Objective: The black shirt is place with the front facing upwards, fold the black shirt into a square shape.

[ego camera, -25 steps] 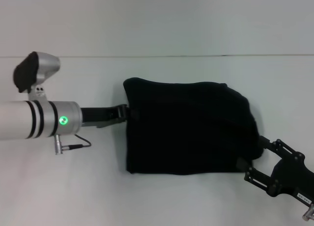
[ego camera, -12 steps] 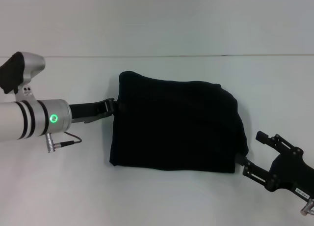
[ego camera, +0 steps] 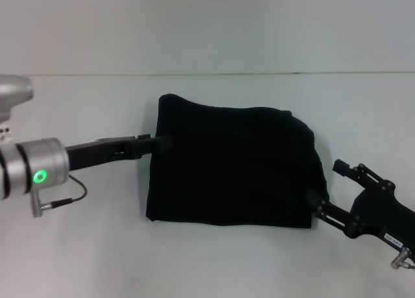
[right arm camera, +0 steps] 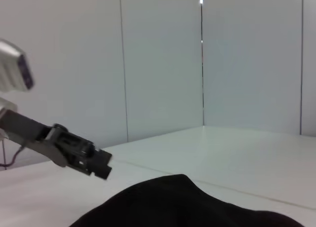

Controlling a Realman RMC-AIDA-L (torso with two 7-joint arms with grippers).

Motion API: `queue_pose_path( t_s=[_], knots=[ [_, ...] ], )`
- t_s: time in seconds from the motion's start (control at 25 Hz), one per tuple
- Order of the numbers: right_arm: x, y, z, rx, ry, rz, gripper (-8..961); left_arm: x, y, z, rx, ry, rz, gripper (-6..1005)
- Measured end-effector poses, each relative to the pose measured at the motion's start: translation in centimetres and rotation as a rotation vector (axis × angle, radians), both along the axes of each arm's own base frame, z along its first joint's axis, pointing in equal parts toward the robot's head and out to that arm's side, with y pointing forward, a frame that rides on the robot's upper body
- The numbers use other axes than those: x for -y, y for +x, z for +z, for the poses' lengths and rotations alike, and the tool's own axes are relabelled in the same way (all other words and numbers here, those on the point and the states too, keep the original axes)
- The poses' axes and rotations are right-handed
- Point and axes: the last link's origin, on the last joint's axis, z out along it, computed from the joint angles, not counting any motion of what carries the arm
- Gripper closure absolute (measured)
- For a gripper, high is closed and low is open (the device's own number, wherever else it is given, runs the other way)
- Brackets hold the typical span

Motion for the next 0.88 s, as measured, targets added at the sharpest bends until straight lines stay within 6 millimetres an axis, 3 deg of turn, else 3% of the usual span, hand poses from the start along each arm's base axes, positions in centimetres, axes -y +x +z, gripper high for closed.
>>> queue_pose_path(
  t_s=[0.08, 0.32, 0.52, 0.88],
  knots=[
    [-0.3, -0.3, 0.0, 0.001, 0.000, 0.008, 113, 1.0, 0.0, 0.6, -0.015, 0.047, -0.109, 460],
    [-1.2, -1.2, -0.3, -0.001, -0.007, 0.037, 113, 5.8, 0.2, 1.8, -0.010, 0.169, -0.498, 227],
    [-1.4, -1.6, -0.8, 0.003, -0.027, 0.052, 113, 8.9, -1.0, 1.9, -0.022, 0.200, -0.608, 121],
    [0.2, -0.4, -1.8, 0.038, -0.067, 0.013, 113, 12.3, -4.7, 0.0, -0.116, 0.171, -0.565, 118]
  ],
)
